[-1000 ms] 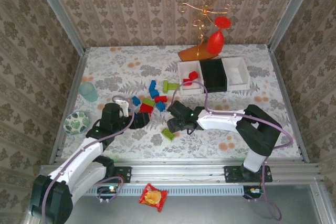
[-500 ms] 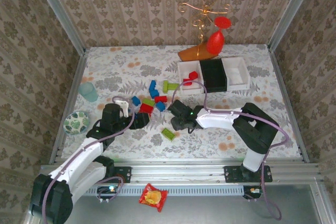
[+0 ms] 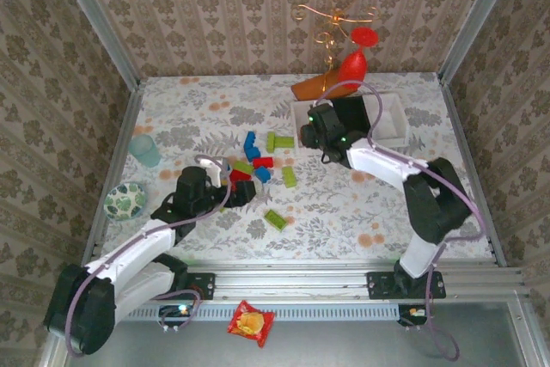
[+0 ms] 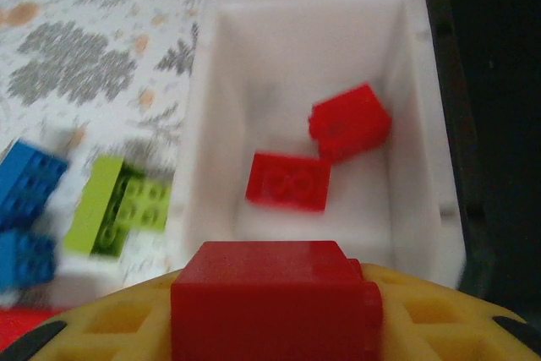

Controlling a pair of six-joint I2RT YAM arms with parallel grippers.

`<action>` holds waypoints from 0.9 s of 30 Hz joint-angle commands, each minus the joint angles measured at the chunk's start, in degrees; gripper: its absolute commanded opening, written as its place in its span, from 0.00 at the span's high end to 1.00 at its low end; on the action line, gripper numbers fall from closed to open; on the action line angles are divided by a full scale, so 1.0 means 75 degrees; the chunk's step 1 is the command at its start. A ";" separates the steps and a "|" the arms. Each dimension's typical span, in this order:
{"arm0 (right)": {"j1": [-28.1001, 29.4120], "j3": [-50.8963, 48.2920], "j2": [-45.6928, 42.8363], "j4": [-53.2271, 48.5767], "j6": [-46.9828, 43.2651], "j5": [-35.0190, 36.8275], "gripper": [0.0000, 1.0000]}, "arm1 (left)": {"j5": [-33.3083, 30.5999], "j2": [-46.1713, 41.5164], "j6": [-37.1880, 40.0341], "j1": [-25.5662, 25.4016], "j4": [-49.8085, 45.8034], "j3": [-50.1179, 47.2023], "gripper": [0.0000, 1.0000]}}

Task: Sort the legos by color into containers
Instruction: Place the lego in the container, then pick up the lego from the center of the table.

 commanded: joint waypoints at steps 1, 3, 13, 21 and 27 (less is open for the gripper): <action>-0.0201 0.0863 0.0929 0.0030 -0.0315 0.0386 0.49 | -0.0160 -0.0027 -0.0181 -0.0146 0.0274 0.0259 0.00; -0.0291 0.1336 0.1277 -0.0185 -0.0341 0.0317 0.42 | -0.0229 -0.0068 -0.0184 -0.0203 0.0183 0.0270 0.00; 0.0711 -0.0738 -0.0930 0.0075 -0.0854 -0.0391 0.26 | -0.1488 -0.0492 0.0123 -0.0159 -0.1351 0.0319 0.00; 0.2477 -0.1103 -0.0506 0.0386 -0.0418 -0.0779 0.23 | -0.0862 -0.1101 0.0271 0.1360 -0.2259 0.0274 0.00; 0.2441 0.0263 0.0826 -0.0135 -0.0618 -0.0282 0.31 | -0.0466 -0.1230 0.0056 0.1666 -0.2053 0.0149 0.00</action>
